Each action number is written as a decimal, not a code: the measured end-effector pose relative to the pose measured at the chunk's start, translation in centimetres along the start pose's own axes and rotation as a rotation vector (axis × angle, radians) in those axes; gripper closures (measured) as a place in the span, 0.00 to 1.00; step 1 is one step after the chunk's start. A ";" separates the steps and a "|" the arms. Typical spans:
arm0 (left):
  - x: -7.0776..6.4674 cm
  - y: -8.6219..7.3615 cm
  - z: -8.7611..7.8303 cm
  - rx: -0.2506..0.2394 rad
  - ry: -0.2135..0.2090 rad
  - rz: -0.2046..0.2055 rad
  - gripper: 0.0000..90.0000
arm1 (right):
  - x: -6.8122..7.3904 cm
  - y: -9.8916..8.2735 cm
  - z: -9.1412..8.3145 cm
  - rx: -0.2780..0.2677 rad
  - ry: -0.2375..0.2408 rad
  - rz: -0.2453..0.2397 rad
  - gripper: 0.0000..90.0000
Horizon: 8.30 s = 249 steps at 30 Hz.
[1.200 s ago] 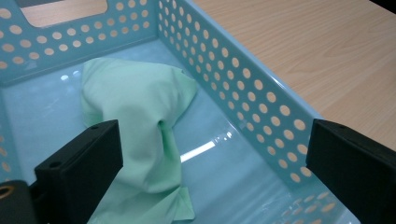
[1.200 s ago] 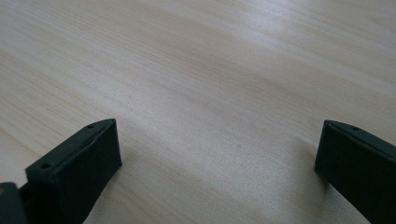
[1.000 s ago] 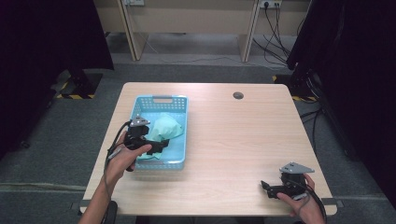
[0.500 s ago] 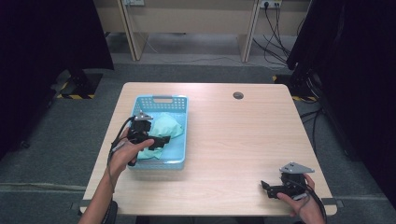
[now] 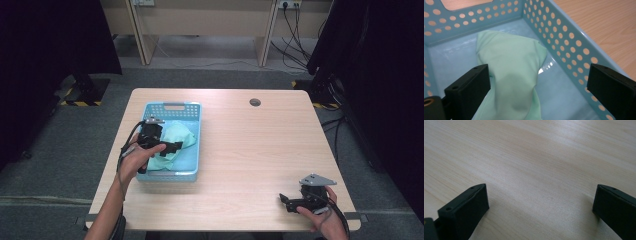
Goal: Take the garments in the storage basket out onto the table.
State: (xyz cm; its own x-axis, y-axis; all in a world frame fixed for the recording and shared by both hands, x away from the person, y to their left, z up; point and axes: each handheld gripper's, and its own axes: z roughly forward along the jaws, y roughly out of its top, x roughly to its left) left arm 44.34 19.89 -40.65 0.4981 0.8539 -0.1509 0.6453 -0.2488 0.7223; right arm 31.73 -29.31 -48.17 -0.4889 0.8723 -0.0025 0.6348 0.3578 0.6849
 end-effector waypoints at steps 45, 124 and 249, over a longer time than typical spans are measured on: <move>1.6 -1.1 5.7 0.140 0.115 0.068 0.32 | 0.0 0.0 0.0 -0.001 0.004 -0.006 0.00; -0.2 2.8 -2.2 -0.091 0.012 0.138 0.77 | 0.1 0.1 0.1 0.000 0.008 -0.008 0.00; -18.7 10.2 11.7 0.099 -0.216 0.400 0.76 | 0.1 0.1 0.0 0.001 0.009 -0.010 0.00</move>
State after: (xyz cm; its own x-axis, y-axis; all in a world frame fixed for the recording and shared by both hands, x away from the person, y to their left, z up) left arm 48.37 -3.90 -38.38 0.8217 0.5696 -0.0178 0.4245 -0.5908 0.6861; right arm 31.76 -29.20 -48.16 -0.5002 0.8659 -0.0030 0.6303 0.3664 0.6845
